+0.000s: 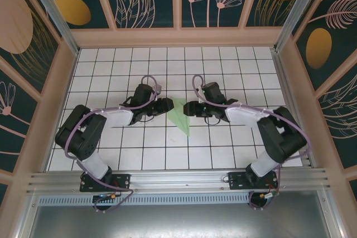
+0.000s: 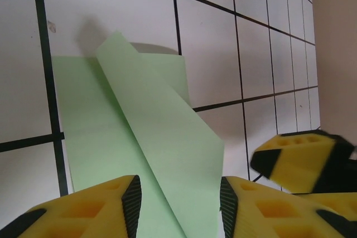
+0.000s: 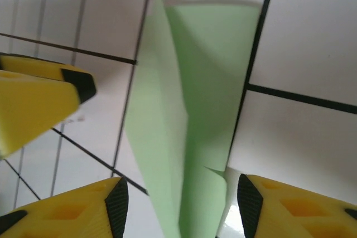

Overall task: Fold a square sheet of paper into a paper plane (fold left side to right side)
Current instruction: Turn over the paper at the center of the table.

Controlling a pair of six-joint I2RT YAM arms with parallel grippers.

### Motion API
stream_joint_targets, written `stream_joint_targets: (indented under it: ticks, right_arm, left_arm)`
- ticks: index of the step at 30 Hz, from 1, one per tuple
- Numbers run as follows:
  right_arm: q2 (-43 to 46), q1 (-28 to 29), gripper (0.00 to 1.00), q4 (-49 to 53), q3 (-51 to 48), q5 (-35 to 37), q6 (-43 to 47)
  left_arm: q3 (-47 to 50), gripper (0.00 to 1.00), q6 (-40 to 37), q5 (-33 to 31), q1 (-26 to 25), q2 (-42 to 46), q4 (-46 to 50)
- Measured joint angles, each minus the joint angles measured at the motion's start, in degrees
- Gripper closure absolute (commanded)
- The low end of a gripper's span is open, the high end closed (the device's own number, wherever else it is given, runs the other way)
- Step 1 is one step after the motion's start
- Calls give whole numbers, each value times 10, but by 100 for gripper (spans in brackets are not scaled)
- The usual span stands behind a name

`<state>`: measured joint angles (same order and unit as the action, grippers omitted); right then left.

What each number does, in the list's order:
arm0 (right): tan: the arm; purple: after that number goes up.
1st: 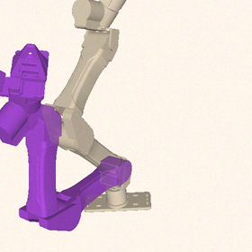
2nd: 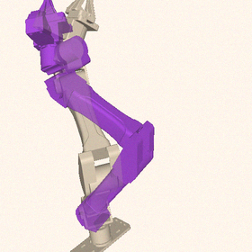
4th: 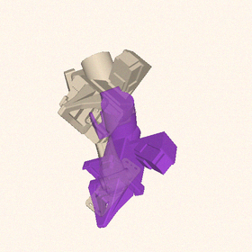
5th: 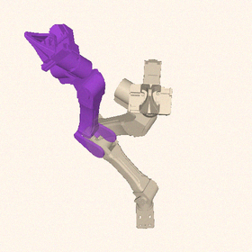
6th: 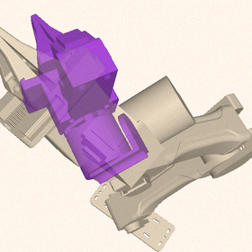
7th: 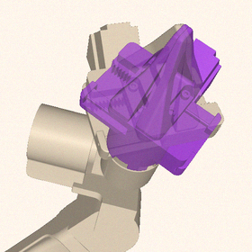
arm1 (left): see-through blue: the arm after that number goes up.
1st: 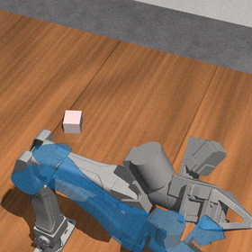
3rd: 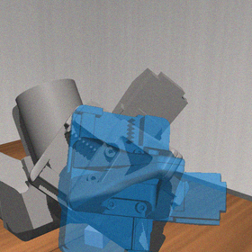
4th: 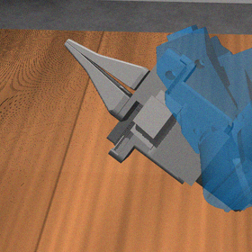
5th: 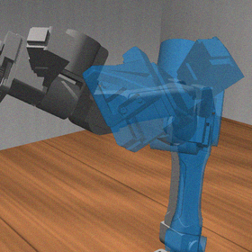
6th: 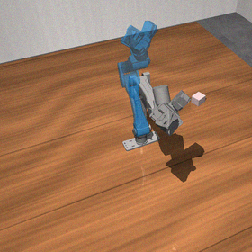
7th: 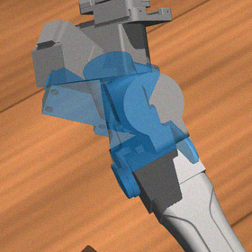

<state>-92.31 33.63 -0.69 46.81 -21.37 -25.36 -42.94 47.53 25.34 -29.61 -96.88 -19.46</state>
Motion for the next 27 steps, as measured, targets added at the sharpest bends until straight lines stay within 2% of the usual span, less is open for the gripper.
stream_joint_targets:
  ticks: [5,10,12,14,27]
  right_arm:
    - [-48,2,60,0,25,-8,2]
    - [-58,2,89,-4,36,-7,11]
    - [-58,2,97,-4,36,-5,12]
    - [-58,2,100,-3,36,0,11]
    - [-58,2,100,9,36,21,10]
  left_arm:
    - [0,52,12,5,-2,-28,-16]
    - [-4,51,18,13,-8,-51,-18]
    - [-7,51,20,13,-11,-54,-18]
    - [-12,51,22,14,-11,-55,-18]
    - [-47,51,26,19,-20,-94,-20]
